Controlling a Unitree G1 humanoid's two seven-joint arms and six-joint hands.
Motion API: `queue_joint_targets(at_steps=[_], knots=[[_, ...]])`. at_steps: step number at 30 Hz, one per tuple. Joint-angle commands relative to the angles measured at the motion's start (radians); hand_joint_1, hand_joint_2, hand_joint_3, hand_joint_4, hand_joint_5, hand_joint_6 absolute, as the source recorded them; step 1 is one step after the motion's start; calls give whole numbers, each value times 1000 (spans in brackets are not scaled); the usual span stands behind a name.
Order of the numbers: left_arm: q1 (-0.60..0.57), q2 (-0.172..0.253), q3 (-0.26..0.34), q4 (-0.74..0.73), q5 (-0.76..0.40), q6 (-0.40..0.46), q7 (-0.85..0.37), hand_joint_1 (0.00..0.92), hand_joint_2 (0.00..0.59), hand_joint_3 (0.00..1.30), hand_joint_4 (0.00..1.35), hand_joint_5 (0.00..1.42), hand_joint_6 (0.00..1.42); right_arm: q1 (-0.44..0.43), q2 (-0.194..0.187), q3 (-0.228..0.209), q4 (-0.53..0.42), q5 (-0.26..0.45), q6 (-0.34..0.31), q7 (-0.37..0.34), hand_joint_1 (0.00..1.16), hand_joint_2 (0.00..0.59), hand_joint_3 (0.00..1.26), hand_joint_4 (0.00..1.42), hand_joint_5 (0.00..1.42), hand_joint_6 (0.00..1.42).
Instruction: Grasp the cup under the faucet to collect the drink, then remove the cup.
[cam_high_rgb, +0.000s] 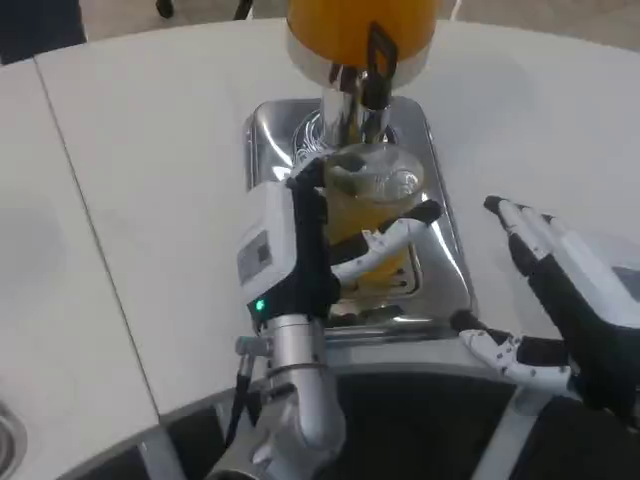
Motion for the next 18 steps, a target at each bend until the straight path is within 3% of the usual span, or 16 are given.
queue_joint_targets(at_steps=[1,9,15,18], knots=[[43,40,18,-48,-19,-20,-18,617,23,1167,1063,1424,1424,-12,0,23,38,24,-19,-37,514,417,0,0,0,143],[96,128,56,-163,-35,-11,-73,581,5,1192,1051,1424,1424,-7,-10,38,85,66,-48,-111,526,439,0,0,0,146],[144,173,93,-252,-61,-2,-145,576,14,1199,1051,1424,1424,17,-56,32,81,77,-96,-150,543,452,0,0,0,147],[167,193,102,-324,-50,48,-174,575,14,1202,1059,1424,1424,29,-63,21,88,94,-97,-169,546,452,0,0,0,147]])
